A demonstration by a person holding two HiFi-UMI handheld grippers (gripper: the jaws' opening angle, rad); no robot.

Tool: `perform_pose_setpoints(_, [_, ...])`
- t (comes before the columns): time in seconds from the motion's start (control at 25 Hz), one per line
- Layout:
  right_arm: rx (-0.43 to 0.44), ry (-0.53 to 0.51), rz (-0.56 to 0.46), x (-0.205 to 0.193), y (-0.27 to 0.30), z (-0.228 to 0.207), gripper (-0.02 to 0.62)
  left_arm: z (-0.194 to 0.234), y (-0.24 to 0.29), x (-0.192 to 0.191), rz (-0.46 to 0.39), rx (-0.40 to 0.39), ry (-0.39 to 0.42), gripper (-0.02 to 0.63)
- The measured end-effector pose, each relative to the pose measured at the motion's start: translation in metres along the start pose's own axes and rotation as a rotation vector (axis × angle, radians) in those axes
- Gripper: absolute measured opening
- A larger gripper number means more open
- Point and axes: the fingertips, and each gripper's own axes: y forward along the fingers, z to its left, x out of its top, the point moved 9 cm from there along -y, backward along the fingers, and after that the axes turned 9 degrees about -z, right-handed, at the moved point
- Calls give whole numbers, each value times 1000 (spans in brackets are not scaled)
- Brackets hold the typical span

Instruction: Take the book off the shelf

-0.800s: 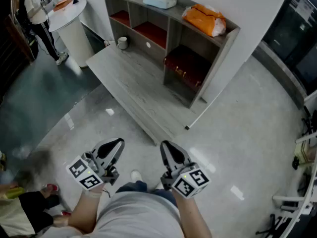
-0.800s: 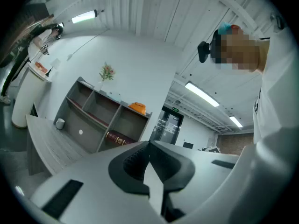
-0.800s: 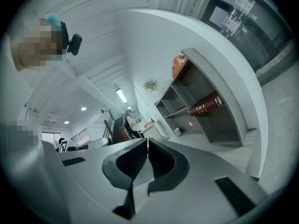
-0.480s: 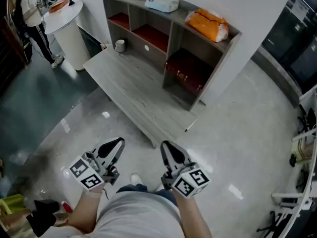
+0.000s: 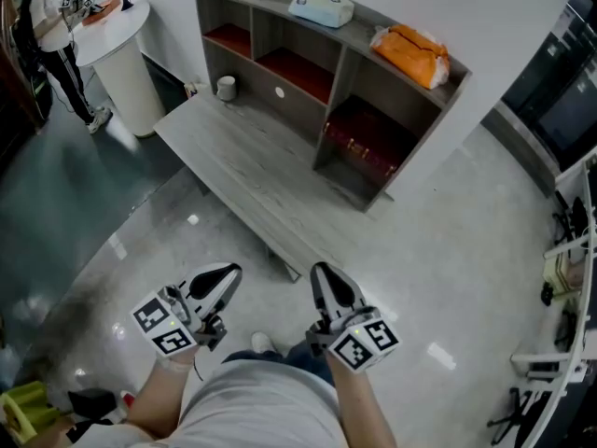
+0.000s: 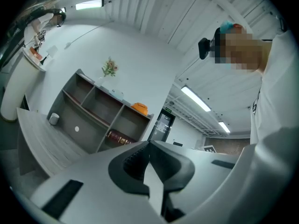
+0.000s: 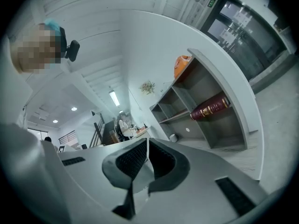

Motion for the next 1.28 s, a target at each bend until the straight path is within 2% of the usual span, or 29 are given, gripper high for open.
perform_pose_setpoints(0.2, [-7, 17, 0, -7, 15, -8, 25, 17, 1, -3, -8, 3, -38, 15])
perform_pose_setpoints(0.6, [72, 100, 57, -1, 77, -63, 25, 50, 34, -9, -33, 150, -47, 15])
perform_pose_setpoints(1.04, [187, 210, 123, 35, 146, -143, 25, 72, 124, -14, -82, 295, -36, 15])
perform_pose_setpoints(1.28, [167, 295, 107, 45, 169, -189, 25, 72, 165, -26, -70, 368, -20, 15])
